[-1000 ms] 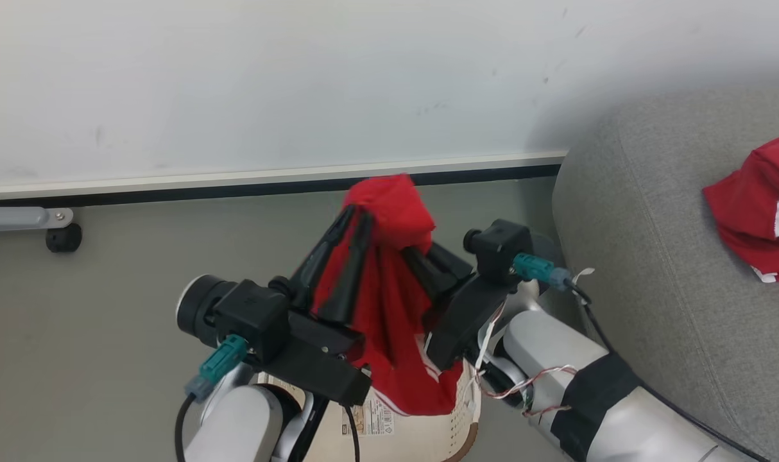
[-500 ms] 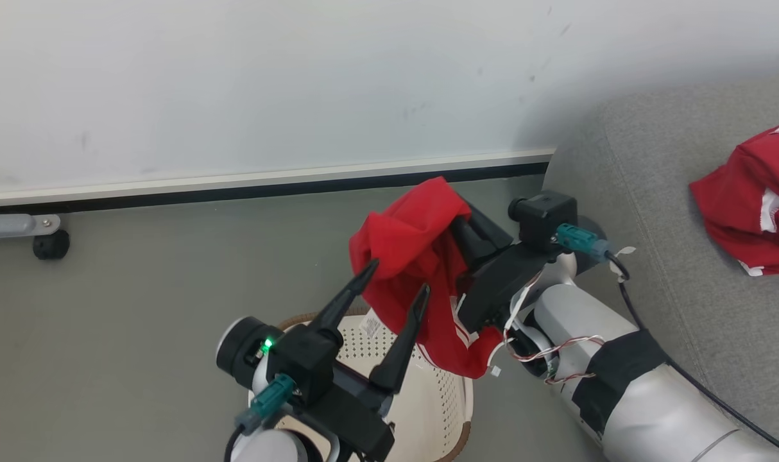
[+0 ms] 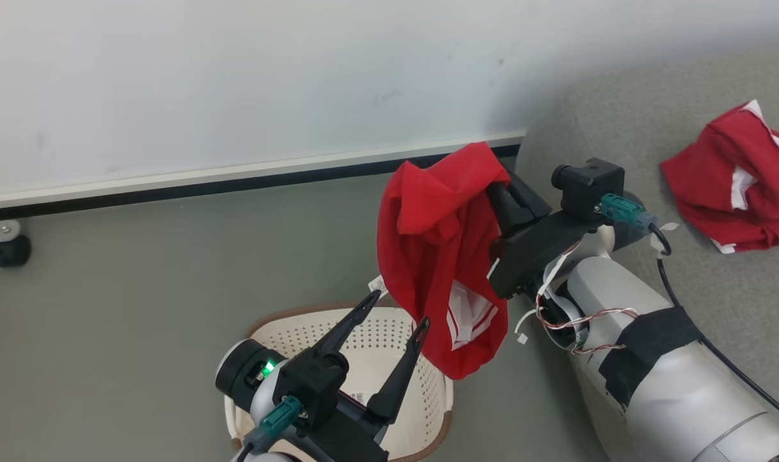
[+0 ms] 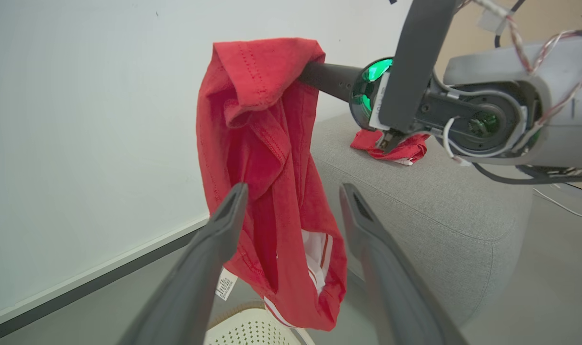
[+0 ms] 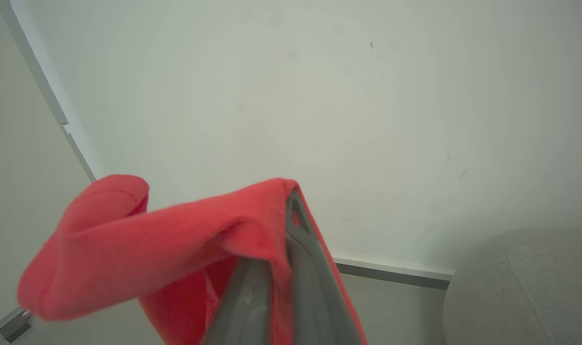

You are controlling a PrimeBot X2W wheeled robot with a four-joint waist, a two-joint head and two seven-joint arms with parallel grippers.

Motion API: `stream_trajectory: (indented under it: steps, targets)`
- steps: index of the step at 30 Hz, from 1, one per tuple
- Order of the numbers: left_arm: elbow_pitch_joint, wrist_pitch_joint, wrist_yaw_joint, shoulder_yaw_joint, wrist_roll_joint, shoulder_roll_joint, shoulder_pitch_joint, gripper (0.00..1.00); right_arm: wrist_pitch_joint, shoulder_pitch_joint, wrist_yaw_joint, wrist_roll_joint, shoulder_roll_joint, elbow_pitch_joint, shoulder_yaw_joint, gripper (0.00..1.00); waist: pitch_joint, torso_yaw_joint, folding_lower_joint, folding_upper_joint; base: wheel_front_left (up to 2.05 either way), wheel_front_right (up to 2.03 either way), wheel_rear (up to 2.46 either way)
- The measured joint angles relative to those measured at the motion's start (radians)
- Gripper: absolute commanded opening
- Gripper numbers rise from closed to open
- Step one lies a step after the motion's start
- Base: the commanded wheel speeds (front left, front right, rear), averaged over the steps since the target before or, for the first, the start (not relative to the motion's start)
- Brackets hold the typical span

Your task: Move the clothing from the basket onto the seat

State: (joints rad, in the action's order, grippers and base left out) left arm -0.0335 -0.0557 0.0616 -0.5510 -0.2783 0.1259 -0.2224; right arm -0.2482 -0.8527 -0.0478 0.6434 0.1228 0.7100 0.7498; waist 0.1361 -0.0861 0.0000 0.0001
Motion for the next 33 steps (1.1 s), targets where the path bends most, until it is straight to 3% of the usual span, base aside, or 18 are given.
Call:
stream_trajectory:
  steps: [25, 33]
  targets:
    - [0.063, 0.04, -0.001, 0.012, 0.049, 0.048, -0.026, 1.0, -0.001, -0.014, 0.02, 0.0, 0.048, -0.011, -0.104, 0.0, 0.08, -0.192, -0.0001, 0.0, 0.0, 0.0, 0.0]
    - [0.093, 0.059, 0.002, -0.006, 0.06, 0.049, -0.066, 1.0, -0.001, -0.116, 0.04, 0.012, 0.138, -0.009, -0.209, 0.0, 0.129, -0.217, 0.0, 0.0001, 0.0, 0.0, 0.0]
